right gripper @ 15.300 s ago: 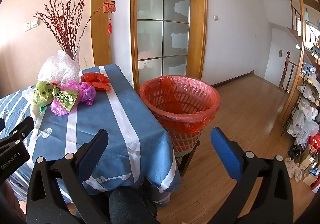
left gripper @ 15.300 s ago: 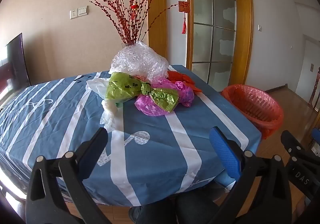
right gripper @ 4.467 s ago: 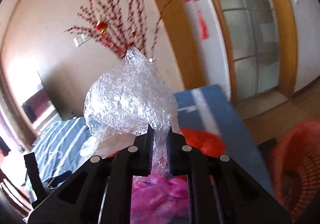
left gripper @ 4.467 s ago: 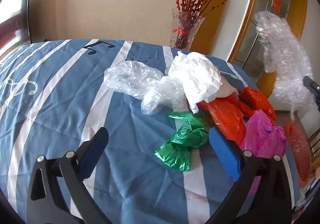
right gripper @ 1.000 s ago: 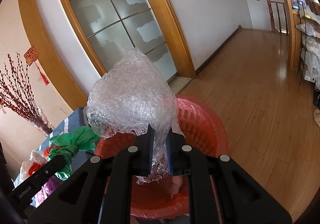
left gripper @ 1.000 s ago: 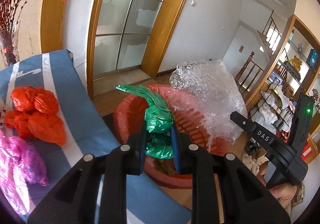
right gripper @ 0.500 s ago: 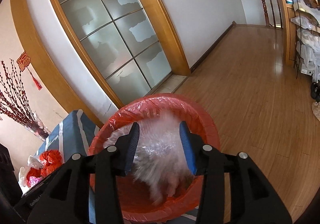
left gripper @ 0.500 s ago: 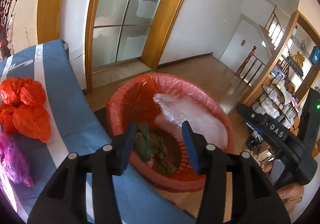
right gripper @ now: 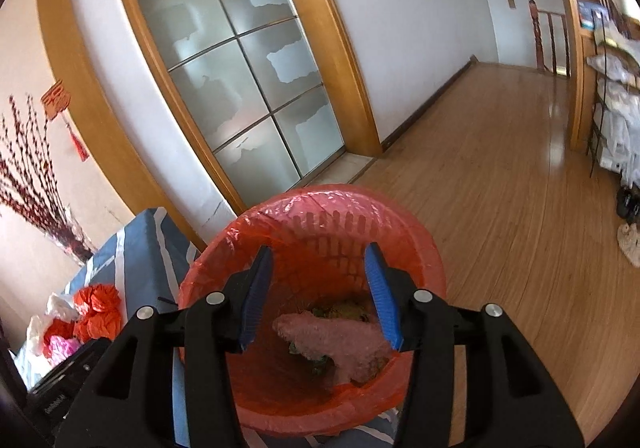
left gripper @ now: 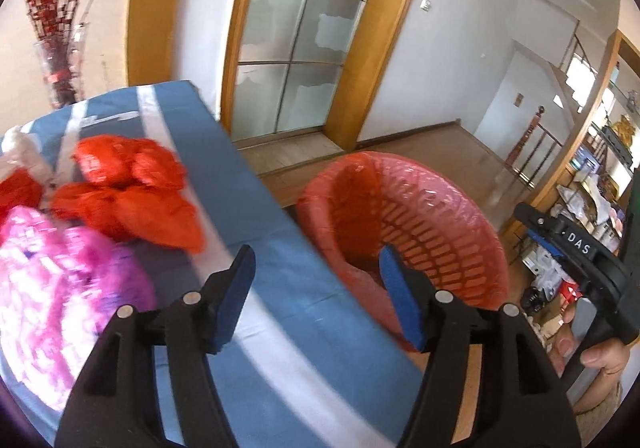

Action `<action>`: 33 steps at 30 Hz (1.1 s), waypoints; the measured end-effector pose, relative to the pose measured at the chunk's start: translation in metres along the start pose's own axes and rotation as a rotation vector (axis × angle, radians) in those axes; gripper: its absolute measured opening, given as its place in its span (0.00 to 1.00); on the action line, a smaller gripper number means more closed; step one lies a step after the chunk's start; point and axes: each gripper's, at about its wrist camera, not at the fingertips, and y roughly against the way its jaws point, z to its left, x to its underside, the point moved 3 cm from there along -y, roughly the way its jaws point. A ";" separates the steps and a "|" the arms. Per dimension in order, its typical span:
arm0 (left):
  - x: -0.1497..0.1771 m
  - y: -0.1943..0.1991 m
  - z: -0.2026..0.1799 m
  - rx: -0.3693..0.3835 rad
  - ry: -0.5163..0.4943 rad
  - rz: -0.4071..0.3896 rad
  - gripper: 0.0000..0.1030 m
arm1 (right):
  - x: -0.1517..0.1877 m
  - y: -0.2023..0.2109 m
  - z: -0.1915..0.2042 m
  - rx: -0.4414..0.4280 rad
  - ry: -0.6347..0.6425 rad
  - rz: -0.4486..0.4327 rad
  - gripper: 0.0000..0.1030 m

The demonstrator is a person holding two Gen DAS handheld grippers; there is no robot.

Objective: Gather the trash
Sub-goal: 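Move both tools back over the remaining bags on the table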

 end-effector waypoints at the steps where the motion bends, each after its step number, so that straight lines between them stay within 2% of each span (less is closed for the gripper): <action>1: 0.001 0.004 0.005 -0.013 0.004 -0.005 0.63 | 0.000 0.002 0.004 0.001 0.017 -0.007 0.48; 6: 0.004 0.031 0.039 -0.088 0.035 -0.051 0.69 | 0.000 0.013 0.027 -0.002 0.088 -0.056 0.74; 8: 0.007 0.042 0.053 -0.122 0.042 -0.065 0.72 | 0.001 0.017 0.039 -0.015 0.111 -0.082 0.82; 12: 0.016 0.066 0.087 -0.195 0.069 -0.087 0.75 | 0.006 0.023 0.064 -0.057 0.157 -0.101 0.89; 18: 0.033 0.105 0.149 -0.313 0.173 -0.120 0.77 | 0.024 0.020 0.114 -0.138 0.247 -0.063 0.90; 24: 0.050 0.143 0.203 -0.445 0.246 -0.151 0.78 | 0.057 0.019 0.174 -0.247 0.365 0.005 0.90; 29: 0.063 0.162 0.230 -0.499 0.287 -0.154 0.78 | 0.086 0.014 0.213 -0.348 0.414 0.100 0.90; 33: 0.068 0.168 0.242 -0.514 0.315 -0.157 0.78 | 0.111 0.003 0.241 -0.405 0.441 0.188 0.84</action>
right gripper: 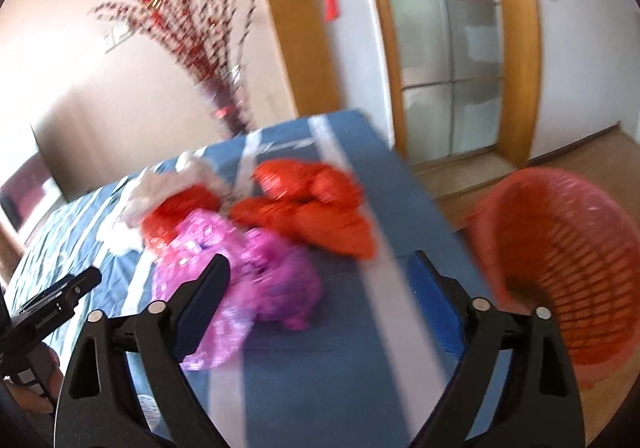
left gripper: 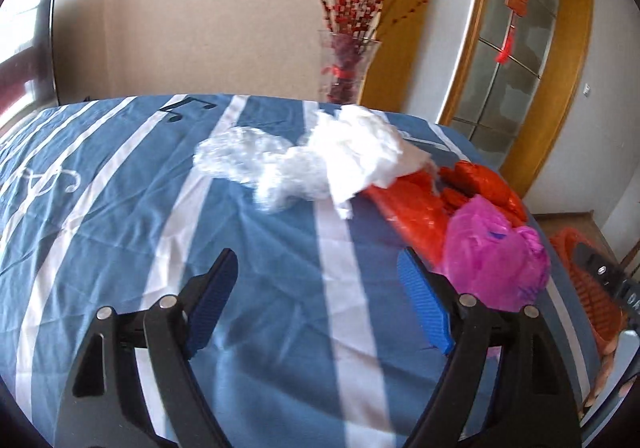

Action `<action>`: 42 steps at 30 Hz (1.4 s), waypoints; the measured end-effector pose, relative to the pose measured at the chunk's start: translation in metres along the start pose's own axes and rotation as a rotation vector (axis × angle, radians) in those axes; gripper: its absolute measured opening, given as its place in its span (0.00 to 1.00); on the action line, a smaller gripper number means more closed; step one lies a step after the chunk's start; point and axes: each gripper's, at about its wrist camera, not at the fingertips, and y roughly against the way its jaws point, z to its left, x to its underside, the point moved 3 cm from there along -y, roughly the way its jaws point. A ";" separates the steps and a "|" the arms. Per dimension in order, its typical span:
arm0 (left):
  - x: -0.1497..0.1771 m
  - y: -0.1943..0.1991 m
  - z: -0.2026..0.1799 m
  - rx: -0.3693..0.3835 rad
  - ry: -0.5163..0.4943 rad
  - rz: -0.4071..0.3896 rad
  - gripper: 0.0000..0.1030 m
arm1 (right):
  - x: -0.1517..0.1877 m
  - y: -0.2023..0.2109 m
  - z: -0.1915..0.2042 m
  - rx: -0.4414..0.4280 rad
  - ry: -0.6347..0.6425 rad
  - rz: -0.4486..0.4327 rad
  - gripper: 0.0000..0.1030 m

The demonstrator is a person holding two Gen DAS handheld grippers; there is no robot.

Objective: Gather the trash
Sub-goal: 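Move both tools back over the remaining bags on the table, then grasp the pink bag with the right tool while the left tool grasps the red bag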

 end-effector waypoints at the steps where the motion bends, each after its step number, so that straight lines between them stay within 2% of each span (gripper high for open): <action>1: 0.000 0.000 0.004 -0.004 0.005 -0.001 0.78 | 0.002 -0.006 0.007 -0.009 0.015 0.017 0.83; 6: -0.001 0.001 0.019 -0.016 0.021 -0.002 0.78 | 0.006 -0.021 0.024 0.004 0.054 0.039 0.81; 11: 0.001 -0.003 0.026 -0.017 0.031 0.008 0.78 | 0.001 -0.032 0.020 0.036 0.028 0.046 0.80; 17: 0.002 -0.008 0.029 -0.004 0.045 0.026 0.78 | 0.006 -0.050 0.020 0.007 0.026 0.128 0.66; 21: 0.001 -0.009 0.028 -0.001 0.042 0.028 0.78 | 0.009 -0.051 0.022 -0.026 0.020 0.148 0.55; 25: 0.001 -0.011 0.026 0.004 0.043 0.035 0.78 | 0.011 -0.048 0.025 -0.032 0.034 0.145 0.45; 27: 0.001 -0.012 0.025 0.007 0.044 0.040 0.78 | 0.010 -0.046 0.026 -0.030 0.041 0.137 0.36; 30: 0.002 -0.014 0.023 0.011 0.041 0.046 0.78 | 0.010 -0.042 0.025 -0.035 0.045 0.123 0.32; 37: 0.003 -0.016 0.010 0.030 0.017 0.057 0.78 | 0.007 -0.026 0.022 -0.044 0.052 0.089 0.28; 42: 0.003 -0.017 -0.004 0.056 -0.001 0.066 0.78 | 0.002 -0.002 0.015 -0.010 0.082 0.026 0.27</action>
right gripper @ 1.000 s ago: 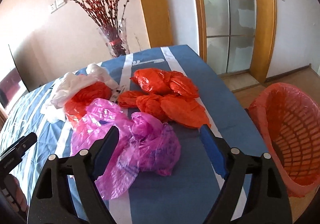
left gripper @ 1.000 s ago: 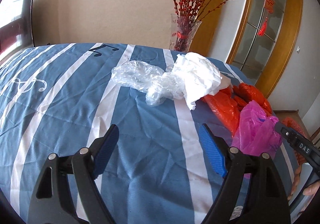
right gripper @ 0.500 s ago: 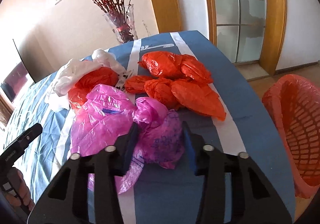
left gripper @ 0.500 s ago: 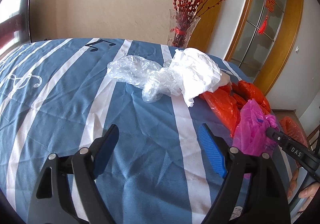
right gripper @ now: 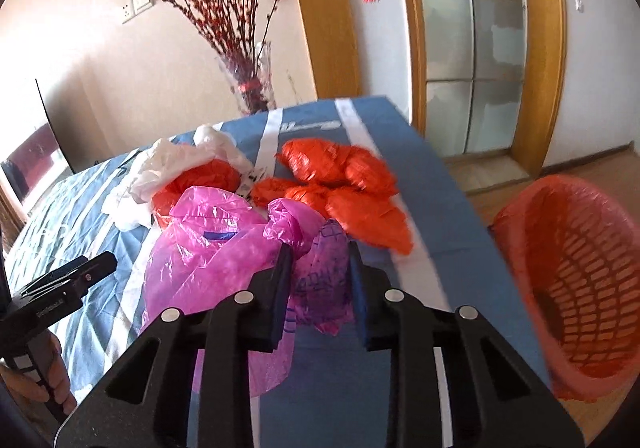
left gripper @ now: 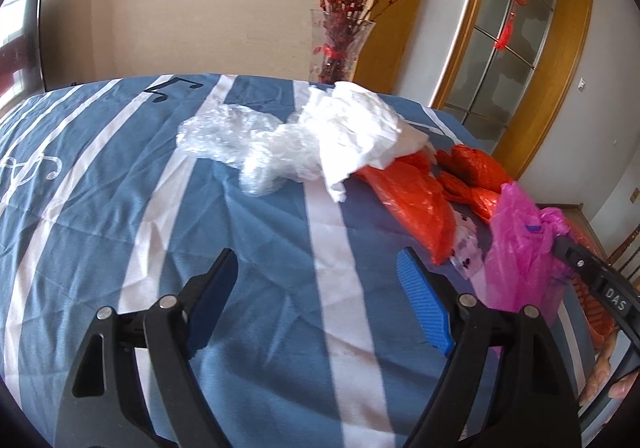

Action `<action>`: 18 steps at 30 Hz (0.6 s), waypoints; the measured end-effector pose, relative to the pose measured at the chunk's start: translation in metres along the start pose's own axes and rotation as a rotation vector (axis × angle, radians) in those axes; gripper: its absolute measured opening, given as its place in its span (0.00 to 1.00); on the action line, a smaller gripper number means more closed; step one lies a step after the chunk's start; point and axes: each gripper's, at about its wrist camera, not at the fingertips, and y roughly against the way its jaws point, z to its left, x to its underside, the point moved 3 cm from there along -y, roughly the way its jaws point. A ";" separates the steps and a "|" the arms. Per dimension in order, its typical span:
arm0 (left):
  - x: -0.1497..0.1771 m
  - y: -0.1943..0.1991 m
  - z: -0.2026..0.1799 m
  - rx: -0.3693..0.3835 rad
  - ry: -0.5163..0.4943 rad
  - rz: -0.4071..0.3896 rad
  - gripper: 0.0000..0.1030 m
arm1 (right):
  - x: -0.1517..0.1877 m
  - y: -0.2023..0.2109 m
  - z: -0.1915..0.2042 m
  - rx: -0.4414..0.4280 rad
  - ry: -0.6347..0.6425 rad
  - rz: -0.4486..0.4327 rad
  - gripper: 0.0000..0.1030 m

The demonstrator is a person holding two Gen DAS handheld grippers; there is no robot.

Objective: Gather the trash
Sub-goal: 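Grasp the pink bag with the right tool while the left tool grasps the red bag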

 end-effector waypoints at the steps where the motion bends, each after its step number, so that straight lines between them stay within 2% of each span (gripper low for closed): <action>1: 0.000 -0.001 -0.003 0.008 -0.002 0.003 0.78 | -0.001 0.004 -0.002 0.012 0.006 -0.011 0.27; 7: -0.003 -0.010 -0.024 0.051 -0.011 0.025 0.78 | -0.004 0.022 -0.026 0.096 -0.004 -0.059 0.27; 13: -0.011 -0.027 -0.051 0.087 -0.016 0.052 0.73 | -0.004 0.029 -0.047 0.133 -0.035 -0.071 0.27; 18: -0.017 -0.036 -0.067 0.087 -0.035 0.055 0.73 | -0.002 0.029 -0.055 0.146 -0.047 -0.072 0.27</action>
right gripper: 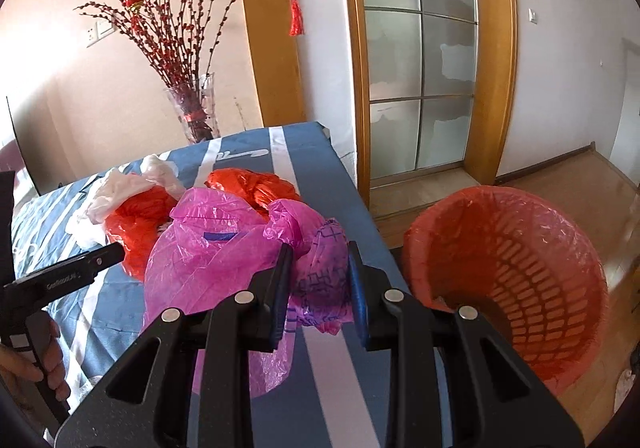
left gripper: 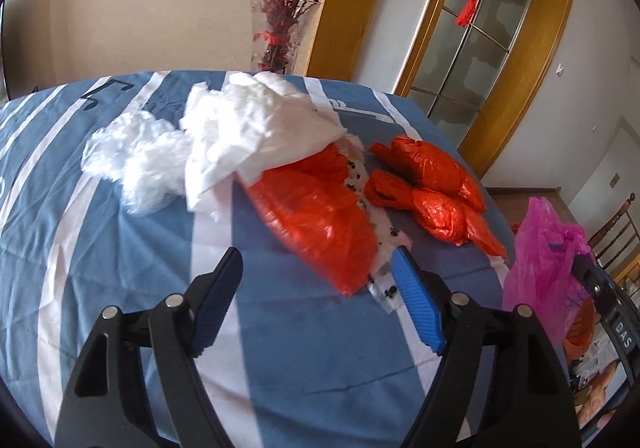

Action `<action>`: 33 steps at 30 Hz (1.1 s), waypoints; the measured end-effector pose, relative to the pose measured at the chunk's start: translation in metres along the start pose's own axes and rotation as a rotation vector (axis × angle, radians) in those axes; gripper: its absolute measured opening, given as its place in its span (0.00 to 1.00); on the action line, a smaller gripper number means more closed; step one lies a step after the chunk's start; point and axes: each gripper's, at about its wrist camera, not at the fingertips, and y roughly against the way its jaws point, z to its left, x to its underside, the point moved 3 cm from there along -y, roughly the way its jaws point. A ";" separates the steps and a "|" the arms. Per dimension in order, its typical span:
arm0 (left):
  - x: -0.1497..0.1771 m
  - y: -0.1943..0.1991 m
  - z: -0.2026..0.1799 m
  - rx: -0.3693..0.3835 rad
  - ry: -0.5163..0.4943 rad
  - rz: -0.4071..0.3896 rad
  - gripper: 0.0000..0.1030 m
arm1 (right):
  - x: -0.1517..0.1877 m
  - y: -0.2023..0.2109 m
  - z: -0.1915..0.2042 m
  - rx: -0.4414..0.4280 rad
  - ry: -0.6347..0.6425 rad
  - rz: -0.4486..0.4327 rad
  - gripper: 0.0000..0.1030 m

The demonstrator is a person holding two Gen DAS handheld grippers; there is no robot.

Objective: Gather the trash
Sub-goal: 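Grasp the pink bag with the right tool while the left tool grasps the red bag, then lift both held bags and carry them over the orange wastebasket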

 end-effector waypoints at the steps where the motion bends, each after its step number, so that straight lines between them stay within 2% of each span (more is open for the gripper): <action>1: -0.002 -0.005 -0.001 -0.005 0.003 0.005 0.73 | 0.001 0.000 -0.002 0.001 -0.003 0.002 0.27; 4: -0.006 -0.018 0.001 -0.003 0.038 0.034 0.69 | 0.003 -0.002 -0.005 0.004 -0.005 0.009 0.27; 6: -0.007 -0.026 0.003 0.002 0.061 0.062 0.63 | 0.004 -0.002 -0.007 0.006 -0.006 0.013 0.27; 9: -0.008 -0.036 0.005 0.033 0.096 0.090 0.42 | 0.005 -0.004 -0.010 0.008 -0.012 0.018 0.27; 11: -0.009 -0.038 0.004 0.060 0.101 0.093 0.19 | 0.006 -0.004 -0.011 0.009 -0.014 0.019 0.27; 14: -0.008 -0.032 0.000 0.063 0.065 0.068 0.08 | 0.005 -0.003 -0.012 0.011 -0.016 0.017 0.27; 19: -0.010 -0.008 -0.009 0.068 0.007 0.010 0.05 | 0.002 0.006 -0.011 0.007 -0.019 -0.005 0.27; 27: -0.024 0.048 -0.026 0.130 -0.041 -0.082 0.05 | -0.006 0.025 -0.010 -0.001 -0.016 -0.050 0.27; 33: -0.029 0.082 -0.053 0.191 -0.085 -0.129 0.05 | -0.011 0.043 -0.016 0.009 -0.023 -0.088 0.27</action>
